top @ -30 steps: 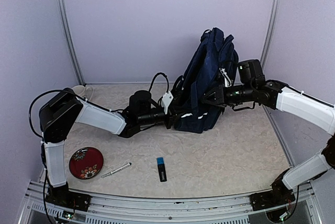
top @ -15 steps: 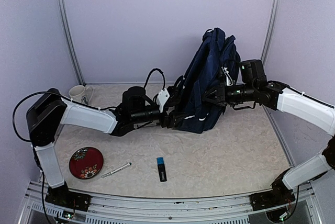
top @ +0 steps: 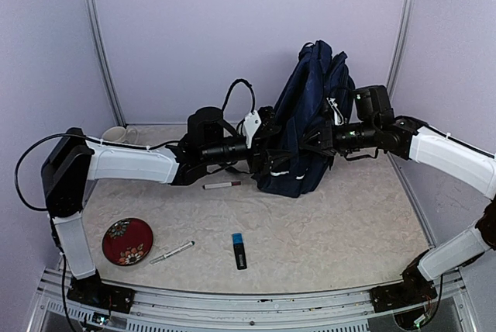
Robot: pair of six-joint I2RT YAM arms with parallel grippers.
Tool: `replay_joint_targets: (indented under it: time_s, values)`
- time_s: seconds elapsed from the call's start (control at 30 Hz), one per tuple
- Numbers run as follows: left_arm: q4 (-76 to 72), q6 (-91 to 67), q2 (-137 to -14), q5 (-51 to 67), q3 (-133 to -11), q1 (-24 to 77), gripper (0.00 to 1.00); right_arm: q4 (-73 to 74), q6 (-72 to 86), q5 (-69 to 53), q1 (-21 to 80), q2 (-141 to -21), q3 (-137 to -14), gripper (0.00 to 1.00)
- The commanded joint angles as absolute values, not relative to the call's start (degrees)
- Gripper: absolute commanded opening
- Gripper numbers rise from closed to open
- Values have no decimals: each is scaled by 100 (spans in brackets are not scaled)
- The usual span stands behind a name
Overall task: Pack the student bag
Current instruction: Hold the student bag at the center of the board.
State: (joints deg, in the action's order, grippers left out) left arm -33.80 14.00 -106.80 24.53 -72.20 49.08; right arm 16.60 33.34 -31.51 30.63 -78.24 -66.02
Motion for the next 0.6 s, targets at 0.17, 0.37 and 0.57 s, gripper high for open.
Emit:
replay_joint_targets:
  time_s: [0.17, 0.37, 0.57]
  values:
    - [-2748, 1562, -11503, 2176, -8121, 4920, 54, 1155, 3247, -3524, 3120, -7599, -7044, 0]
    - [-3249, 1310, -11387, 2333, -7606, 4722, 0, 1346, 3199, -3602, 3120, -7346, -7065, 0]
    - [-3706, 926, -11205, 2147, -7081, 4529, 0, 1777, 2993, -3632, 3103, -7126, -7063, 0]
